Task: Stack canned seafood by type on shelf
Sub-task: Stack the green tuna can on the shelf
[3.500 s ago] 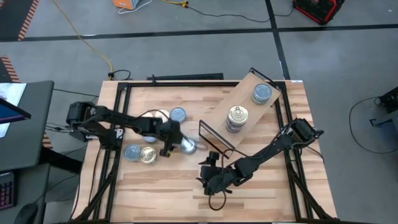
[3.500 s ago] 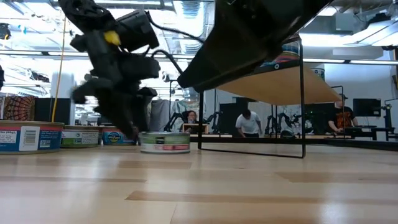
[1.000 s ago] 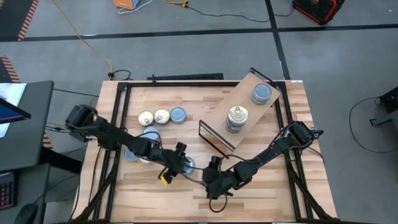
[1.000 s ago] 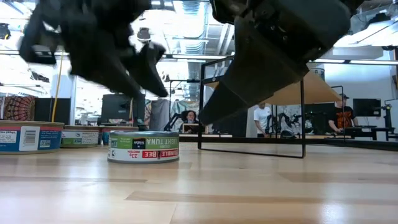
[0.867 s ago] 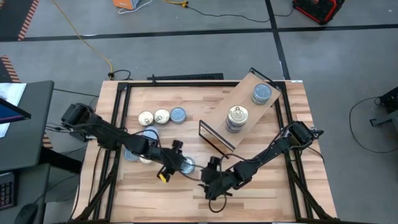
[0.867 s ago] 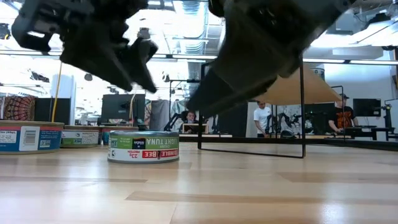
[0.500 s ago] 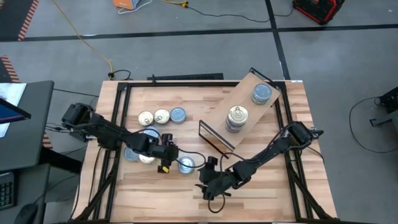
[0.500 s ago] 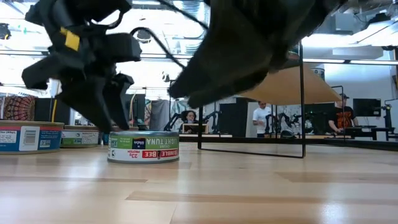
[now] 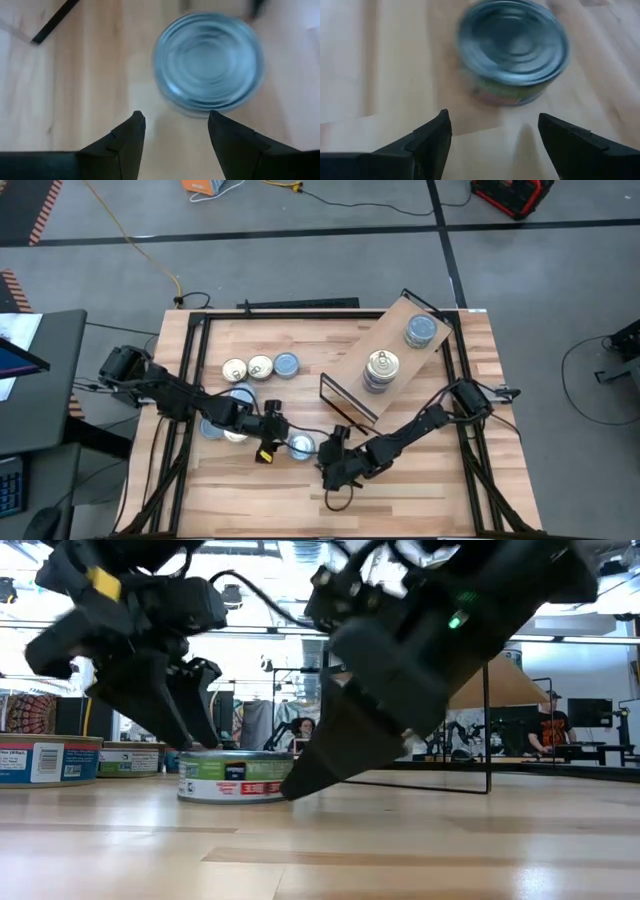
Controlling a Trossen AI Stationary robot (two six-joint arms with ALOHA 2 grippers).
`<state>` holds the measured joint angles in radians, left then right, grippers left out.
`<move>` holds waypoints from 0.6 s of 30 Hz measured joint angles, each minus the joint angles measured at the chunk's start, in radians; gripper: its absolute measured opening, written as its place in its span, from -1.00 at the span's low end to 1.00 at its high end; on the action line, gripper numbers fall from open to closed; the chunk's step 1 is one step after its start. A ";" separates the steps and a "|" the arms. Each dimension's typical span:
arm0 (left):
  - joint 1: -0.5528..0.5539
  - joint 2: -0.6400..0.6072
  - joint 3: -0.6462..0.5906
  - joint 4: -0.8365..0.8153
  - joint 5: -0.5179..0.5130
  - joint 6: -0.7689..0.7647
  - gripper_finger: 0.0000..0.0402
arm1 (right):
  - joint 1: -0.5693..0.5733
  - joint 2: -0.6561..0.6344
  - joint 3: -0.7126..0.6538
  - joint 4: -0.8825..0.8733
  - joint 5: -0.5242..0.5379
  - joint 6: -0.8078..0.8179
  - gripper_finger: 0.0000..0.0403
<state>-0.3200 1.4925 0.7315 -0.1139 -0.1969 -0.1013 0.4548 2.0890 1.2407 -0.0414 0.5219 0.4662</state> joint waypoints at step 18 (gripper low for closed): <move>-0.008 0.005 0.034 -0.123 0.125 -0.060 0.04 | -0.040 0.001 0.000 0.015 -0.084 -0.003 0.61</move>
<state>-0.3279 1.4975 0.7650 -0.2367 -0.0723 -0.1617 0.4152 2.0899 1.2407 -0.0264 0.4382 0.4635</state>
